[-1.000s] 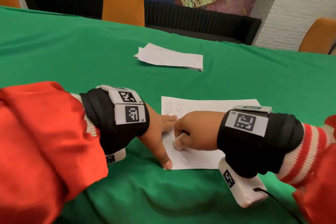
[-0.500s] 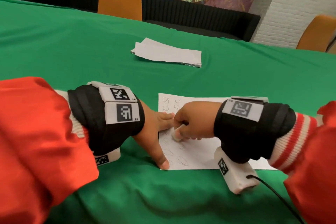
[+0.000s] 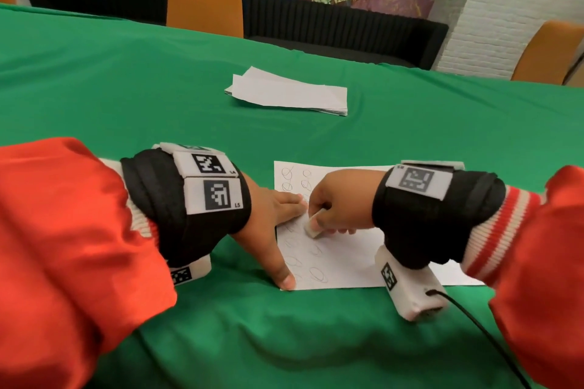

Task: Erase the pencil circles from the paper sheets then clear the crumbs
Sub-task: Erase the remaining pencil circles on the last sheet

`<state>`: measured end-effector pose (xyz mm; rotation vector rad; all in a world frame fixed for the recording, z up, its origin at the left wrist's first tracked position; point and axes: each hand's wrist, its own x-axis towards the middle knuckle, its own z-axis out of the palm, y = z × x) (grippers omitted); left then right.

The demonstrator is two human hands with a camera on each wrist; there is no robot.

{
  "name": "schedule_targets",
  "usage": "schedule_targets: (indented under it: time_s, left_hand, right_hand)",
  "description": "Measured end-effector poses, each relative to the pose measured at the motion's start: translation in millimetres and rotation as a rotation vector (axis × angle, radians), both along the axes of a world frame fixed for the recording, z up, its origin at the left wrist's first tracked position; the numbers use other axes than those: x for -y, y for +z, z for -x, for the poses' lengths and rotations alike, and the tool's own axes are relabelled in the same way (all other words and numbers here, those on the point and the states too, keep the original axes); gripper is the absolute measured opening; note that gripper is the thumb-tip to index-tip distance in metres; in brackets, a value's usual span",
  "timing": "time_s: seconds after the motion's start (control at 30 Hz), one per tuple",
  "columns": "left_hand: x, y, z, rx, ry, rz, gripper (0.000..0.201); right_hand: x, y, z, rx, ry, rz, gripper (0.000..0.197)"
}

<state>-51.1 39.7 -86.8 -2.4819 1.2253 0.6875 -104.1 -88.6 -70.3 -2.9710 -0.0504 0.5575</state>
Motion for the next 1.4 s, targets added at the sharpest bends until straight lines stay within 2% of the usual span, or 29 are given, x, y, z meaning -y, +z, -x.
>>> schedule_targets:
  time_s: [0.17,0.33,0.47,0.6,0.77,0.87,0.93,1.03,1.2,1.33,1.4]
  left_hand:
    - [-1.1,-1.2,-2.0,-0.039,-0.005,0.018,0.111]
    - [-0.1,-0.7,-0.4,0.004,0.003,-0.003,0.113]
    - [-0.9,2.6,0.2,-0.043,-0.009,0.04,0.107]
    - [0.1,1.4,0.8,0.017,-0.016,-0.001,0.111]
    - [-1.1,0.8,-2.4,-0.041,-0.016,0.044,0.107]
    - [-0.4,0.8,-1.8,0.006,-0.015,-0.004,0.114]
    - [0.1,-0.1,-2.6,0.014,-0.01,-0.014,0.114]
    - [-0.4,-0.6,-4.4,-0.024,-0.014,0.01,0.112]
    - [-0.2,-0.6,-1.0,0.022,-0.008,-0.017,0.114]
    - [-0.7,0.1,-3.4,-0.009,-0.008,-0.002,0.115]
    - [-1.1,1.1,-1.7,0.003,-0.002,-0.01,0.114]
  right_hand:
    - [-9.8,-2.1,9.2,-0.081,0.085,-0.017,0.019]
    - [-3.1,4.1,1.0,-0.04,-0.003,0.045,0.019]
    - [-14.1,1.6,3.4,-0.059,0.081,0.046,0.018]
    - [-8.8,7.4,-3.9,-0.023,-0.004,0.109,0.022]
    - [-16.8,4.1,3.9,-0.042,0.103,0.093,0.019]
    - [-8.9,8.8,-0.7,-0.023,0.009,0.115,0.024]
    - [-6.6,8.4,0.2,-0.011,-0.008,0.116,0.021]
    - [-14.5,3.6,6.8,-0.048,0.086,0.092,0.014]
    - [-2.5,9.8,0.1,-0.028,-0.026,0.123,0.02]
    - [-11.3,4.3,7.3,-0.057,0.077,0.089,0.011]
    - [-9.3,6.7,4.5,-0.058,0.047,0.092,0.012]
